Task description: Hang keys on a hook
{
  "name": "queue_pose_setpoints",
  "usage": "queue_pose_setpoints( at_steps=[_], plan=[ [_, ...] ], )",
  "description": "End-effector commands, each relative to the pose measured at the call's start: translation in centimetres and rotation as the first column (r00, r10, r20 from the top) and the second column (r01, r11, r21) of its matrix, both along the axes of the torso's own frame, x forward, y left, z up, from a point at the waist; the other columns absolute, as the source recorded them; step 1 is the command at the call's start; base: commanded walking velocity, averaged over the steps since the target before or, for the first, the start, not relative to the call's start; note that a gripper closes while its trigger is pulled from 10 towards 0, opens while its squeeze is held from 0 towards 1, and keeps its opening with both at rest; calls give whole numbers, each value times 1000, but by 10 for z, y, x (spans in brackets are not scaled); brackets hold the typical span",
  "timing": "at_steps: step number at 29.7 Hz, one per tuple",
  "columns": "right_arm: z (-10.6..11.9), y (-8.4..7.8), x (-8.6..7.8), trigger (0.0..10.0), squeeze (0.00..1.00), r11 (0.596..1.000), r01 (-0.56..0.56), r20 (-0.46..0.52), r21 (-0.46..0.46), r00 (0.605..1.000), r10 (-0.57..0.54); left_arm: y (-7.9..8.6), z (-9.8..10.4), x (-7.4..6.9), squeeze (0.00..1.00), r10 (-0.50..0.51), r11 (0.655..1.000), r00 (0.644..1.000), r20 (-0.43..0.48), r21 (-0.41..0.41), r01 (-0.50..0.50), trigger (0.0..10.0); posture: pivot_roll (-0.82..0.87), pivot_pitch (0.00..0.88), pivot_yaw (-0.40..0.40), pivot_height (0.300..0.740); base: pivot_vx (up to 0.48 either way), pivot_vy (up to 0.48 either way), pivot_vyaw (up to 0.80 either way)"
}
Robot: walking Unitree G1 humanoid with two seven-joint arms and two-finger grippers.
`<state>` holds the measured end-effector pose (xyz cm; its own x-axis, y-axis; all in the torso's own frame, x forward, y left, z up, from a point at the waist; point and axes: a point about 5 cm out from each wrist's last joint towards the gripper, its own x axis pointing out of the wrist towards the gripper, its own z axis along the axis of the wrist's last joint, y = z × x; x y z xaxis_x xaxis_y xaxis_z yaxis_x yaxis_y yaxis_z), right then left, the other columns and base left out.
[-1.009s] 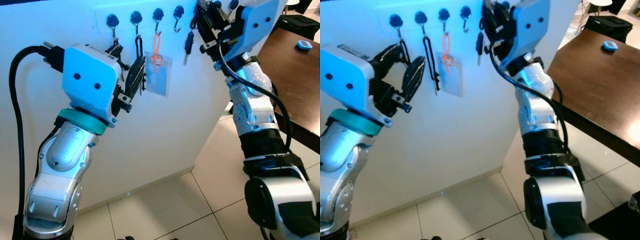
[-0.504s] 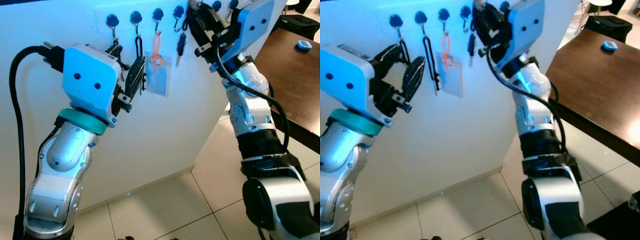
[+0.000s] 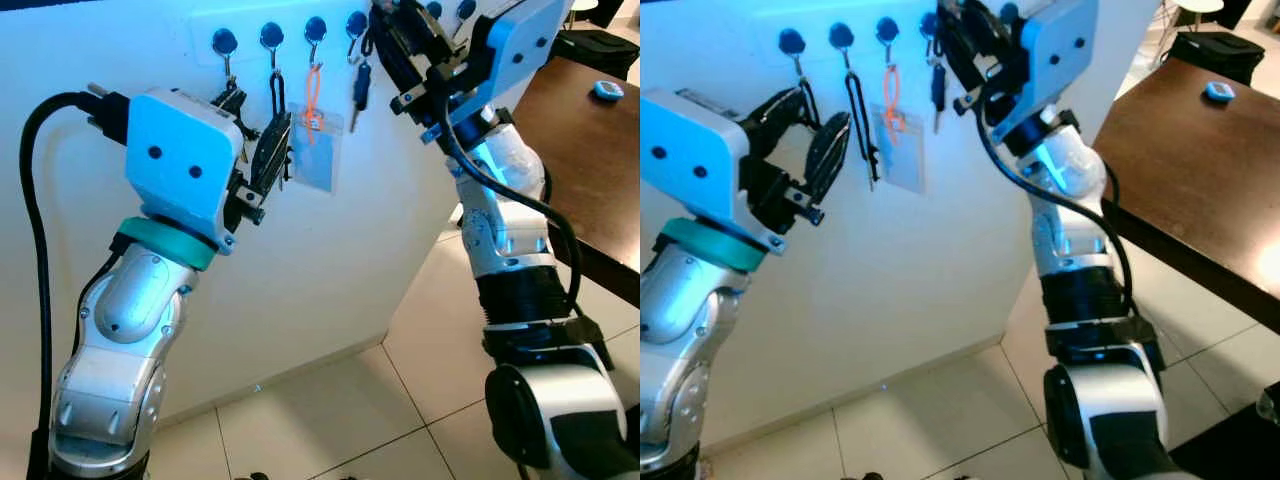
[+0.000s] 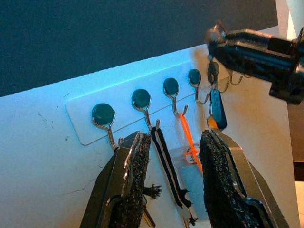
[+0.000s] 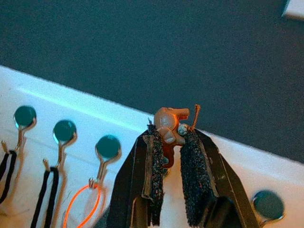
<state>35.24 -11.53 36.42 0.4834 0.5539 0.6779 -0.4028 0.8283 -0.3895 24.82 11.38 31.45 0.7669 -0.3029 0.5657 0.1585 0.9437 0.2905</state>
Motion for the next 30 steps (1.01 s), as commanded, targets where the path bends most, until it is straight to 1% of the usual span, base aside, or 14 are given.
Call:
queue_pose_setpoints(
  at_steps=[1,10,13,17,18,23,30],
  plan=[
    [1,-6,-2,10000,0,1000,21,6,15,1000,-21,-2,-1,0,0,-7,1000,1000,-3,0,7,10000,-31,101,79,740,0,0,0],
    [5,-17,-4,10000,0,997,74,19,33,997,-74,-2,-1,1,0,-10,1000,1000,-4,0,10,10000,-35,102,82,740,0,0,0],
    [6,-25,-2,10000,0,993,115,13,36,993,-116,-2,-3,1,0,-9,1000,1000,-8,1,9,10000,-35,102,83,740,0,0,0],
    [5,-27,-1,10000,0,991,131,4,34,991,-131,-2,-4,2,0,-7,1000,1000,-14,3,7,10000,-35,102,83,740,0,0,0],
    [3,-30,3,10000,0,988,149,-11,26,989,-149,-2,-6,3,0,-3,1000,1000,-20,6,3,10000,-36,103,83,740,0,0,0],
    [1,-31,8,10000,0,987,162,-26,21,987,-161,-1,-7,3,0,0,1000,1000,-24,7,0,10000,-36,103,83,740,0,0,0],
    [1,-25,14,10000,0,989,147,-39,12,988,-147,-1,-7,3,0,5,1000,1000,-27,7,-5,10000,-25,108,78,740,0,0,0]
  ],
)
